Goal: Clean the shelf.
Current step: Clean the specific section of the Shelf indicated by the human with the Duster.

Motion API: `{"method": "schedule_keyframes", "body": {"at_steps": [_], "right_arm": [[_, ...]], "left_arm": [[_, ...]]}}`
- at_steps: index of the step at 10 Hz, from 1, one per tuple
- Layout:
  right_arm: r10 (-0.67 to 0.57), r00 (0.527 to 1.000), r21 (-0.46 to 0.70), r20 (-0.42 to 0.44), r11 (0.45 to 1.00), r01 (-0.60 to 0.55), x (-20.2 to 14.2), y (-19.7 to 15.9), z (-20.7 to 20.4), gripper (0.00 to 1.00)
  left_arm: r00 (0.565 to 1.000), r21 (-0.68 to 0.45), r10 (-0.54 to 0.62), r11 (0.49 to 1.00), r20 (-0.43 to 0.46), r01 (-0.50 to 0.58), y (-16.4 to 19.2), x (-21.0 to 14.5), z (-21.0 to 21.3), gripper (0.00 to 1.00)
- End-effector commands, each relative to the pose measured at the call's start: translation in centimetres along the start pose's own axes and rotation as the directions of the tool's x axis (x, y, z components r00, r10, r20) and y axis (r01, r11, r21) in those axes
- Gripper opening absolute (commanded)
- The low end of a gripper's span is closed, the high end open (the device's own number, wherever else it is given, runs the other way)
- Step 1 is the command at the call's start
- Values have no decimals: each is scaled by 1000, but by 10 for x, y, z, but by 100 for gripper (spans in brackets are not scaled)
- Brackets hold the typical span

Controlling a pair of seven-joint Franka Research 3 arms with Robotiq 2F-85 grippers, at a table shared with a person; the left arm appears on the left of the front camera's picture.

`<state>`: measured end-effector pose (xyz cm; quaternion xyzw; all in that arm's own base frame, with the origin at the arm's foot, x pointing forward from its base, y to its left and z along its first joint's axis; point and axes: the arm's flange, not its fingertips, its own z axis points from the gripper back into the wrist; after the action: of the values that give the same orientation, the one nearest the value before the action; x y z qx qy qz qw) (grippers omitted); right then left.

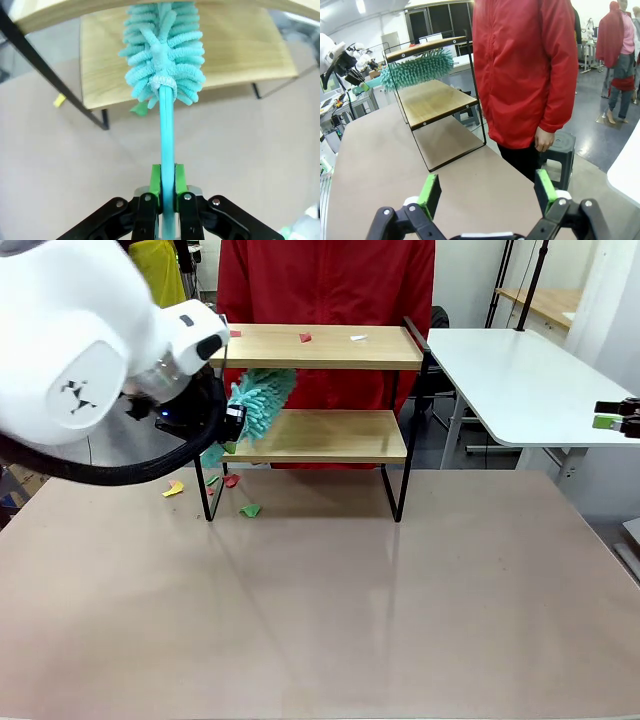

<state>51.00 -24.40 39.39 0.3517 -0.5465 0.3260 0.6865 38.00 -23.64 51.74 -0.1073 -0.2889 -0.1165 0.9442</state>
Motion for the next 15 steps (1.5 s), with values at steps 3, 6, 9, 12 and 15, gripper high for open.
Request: {"method": "schedule_keyframes", "body": {"at_steps": [3,6,9,12,15], "right_arm": [[4,1000,1,3,1000,-4,3,2,-1,100],[4,1000,1,3,1000,-4,3,2,-1,100],[4,1000,1,3,1000,-4,3,2,-1,100],[4,1000,1,3,1000,-4,3,2,-1,100],[4,1000,1,3,1000,-4,3,2,-1,100]], "left_arm": [[955,-294,-288,920,-65,258,57,-7,20,13],[875,-506,-481,766,-44,396,95,-2,41,13],[812,-480,-574,745,-106,464,102,-5,90,13],[684,-372,-694,710,-226,598,99,-8,148,13],[436,-365,-767,619,-471,695,85,-5,179,13]]}}
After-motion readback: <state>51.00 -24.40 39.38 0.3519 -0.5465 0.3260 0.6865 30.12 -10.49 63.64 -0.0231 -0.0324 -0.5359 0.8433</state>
